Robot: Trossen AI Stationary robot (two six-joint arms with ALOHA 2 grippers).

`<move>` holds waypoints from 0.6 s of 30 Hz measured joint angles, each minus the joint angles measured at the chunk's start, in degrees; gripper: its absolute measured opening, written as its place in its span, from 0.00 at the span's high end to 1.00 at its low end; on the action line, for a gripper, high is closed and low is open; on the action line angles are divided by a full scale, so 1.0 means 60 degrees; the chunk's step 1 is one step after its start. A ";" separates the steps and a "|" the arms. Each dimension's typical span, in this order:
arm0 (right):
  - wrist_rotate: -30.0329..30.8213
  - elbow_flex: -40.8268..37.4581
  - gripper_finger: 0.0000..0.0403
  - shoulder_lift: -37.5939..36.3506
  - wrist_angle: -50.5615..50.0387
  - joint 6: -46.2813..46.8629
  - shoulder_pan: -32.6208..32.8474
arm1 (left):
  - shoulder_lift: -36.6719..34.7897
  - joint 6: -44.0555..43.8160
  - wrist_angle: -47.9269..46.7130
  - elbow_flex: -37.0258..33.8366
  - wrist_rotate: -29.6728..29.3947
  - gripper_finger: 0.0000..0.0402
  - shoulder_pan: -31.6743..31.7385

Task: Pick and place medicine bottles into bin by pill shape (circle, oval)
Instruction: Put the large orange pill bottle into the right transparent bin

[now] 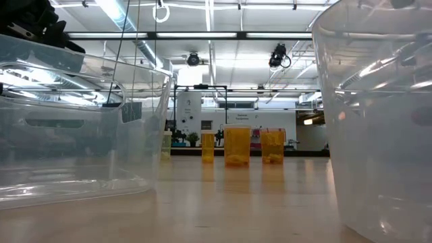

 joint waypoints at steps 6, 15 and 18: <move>-0.0116 -0.0377 0.44 0.0000 0.0422 0.0000 -0.0007 | 0.0000 0.0000 0.0000 0.0000 0.0000 0.55 0.0001; -0.0240 -0.0584 0.44 0.0000 0.0746 0.0000 -0.0004 | 0.0000 -0.0001 0.0004 0.0000 0.0000 0.56 0.0001; -0.0243 -0.0584 0.44 0.0000 0.0750 0.0021 -0.0004 | 0.0000 0.0000 0.0000 0.0000 0.0000 0.55 0.0001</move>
